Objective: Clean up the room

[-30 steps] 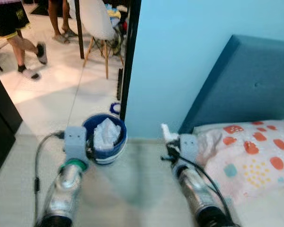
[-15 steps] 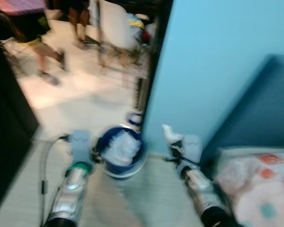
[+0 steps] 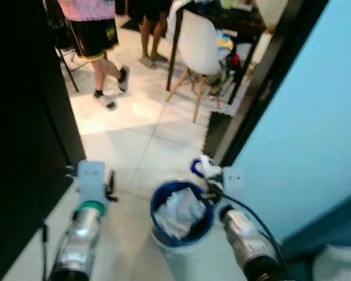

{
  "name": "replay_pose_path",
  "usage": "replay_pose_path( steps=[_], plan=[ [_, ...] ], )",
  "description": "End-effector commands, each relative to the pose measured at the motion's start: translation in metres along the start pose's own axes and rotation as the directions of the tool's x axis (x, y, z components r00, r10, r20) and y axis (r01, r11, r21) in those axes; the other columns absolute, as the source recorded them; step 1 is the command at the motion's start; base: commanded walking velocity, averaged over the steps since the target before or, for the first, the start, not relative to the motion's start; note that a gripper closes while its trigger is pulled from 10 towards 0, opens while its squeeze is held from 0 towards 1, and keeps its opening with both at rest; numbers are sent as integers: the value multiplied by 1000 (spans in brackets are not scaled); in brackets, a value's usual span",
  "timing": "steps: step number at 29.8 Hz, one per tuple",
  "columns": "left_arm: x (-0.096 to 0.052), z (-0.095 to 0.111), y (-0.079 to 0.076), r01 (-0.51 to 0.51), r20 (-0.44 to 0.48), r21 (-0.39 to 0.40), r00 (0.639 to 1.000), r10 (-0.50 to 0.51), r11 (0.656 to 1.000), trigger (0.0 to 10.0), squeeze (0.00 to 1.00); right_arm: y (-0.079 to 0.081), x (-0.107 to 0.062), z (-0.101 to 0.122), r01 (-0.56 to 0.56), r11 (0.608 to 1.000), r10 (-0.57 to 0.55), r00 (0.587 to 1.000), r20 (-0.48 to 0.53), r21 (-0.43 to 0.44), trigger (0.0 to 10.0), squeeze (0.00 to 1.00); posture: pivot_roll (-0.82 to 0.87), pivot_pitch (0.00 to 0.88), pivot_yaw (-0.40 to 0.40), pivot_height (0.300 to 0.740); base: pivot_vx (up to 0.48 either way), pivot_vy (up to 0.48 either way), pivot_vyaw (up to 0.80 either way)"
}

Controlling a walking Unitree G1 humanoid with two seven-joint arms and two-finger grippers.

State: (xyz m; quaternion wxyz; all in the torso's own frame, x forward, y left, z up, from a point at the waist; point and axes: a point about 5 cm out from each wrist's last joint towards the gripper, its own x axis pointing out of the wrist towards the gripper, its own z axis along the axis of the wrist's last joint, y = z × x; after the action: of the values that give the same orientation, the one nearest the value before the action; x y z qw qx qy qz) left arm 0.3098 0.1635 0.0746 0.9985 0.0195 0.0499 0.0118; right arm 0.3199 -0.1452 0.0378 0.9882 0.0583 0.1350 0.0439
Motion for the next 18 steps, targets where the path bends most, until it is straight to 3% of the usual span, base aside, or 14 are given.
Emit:
replay_pose_path(
  steps=[1,9,18],
  plan=[
    [-3,-8,9,-25,-32,3,999,25,1000,10000,0,3,-1,-6,1,1000,-1,1000,-23,21,10000,0,79,5,-51,740,431,0,0],
    [-2,-7,10,-27,-30,4,999,27,1000,10000,0,3,0,-5,13,1000,-12,1000,-23,21,10000,0,78,6,-50,740,433,0,0],
    [1,-9,10,-42,-61,37,997,44,998,10000,0,-3,0,-6,42,999,-42,998,-37,8,10000,0,74,17,-50,740,0,0,0]
  ],
)
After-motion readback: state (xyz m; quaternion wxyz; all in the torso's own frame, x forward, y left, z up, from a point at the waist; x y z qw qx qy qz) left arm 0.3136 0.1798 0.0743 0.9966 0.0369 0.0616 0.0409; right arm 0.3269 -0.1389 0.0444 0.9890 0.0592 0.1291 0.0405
